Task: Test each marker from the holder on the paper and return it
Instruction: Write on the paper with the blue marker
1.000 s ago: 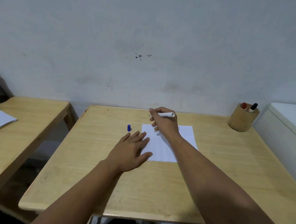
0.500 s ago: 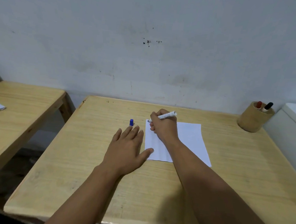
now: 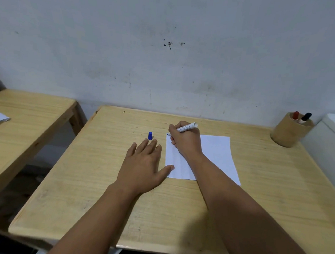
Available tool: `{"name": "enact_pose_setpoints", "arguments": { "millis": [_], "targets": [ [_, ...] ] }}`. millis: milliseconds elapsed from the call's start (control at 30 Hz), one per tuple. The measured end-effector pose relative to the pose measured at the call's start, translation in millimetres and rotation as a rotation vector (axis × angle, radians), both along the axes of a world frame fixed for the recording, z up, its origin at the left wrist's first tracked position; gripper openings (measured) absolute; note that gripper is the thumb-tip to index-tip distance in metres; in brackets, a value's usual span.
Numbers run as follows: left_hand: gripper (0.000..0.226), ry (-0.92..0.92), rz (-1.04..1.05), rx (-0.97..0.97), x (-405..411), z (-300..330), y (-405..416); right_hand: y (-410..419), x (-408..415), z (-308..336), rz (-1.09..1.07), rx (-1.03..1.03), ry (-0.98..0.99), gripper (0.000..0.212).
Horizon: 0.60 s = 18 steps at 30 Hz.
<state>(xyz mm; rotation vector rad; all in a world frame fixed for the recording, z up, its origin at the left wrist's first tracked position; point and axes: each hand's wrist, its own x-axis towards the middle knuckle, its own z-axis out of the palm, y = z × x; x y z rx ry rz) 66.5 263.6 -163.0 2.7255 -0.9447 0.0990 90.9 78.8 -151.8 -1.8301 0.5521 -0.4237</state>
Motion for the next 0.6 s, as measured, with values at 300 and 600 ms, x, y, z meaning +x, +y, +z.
{"name": "enact_pose_setpoints", "arguments": {
  "millis": [300, 600],
  "targets": [
    [0.075, -0.004, 0.007, -0.089, -1.6, 1.7, -0.3, -3.0, 1.4, -1.8, -0.039, 0.134, -0.04, 0.028],
    [0.036, -0.022, 0.199, -0.31, 49.2, 13.3, -11.8, -3.4, -10.6, 36.5, 0.082, 0.279, -0.131, 0.041]
  ]
}}
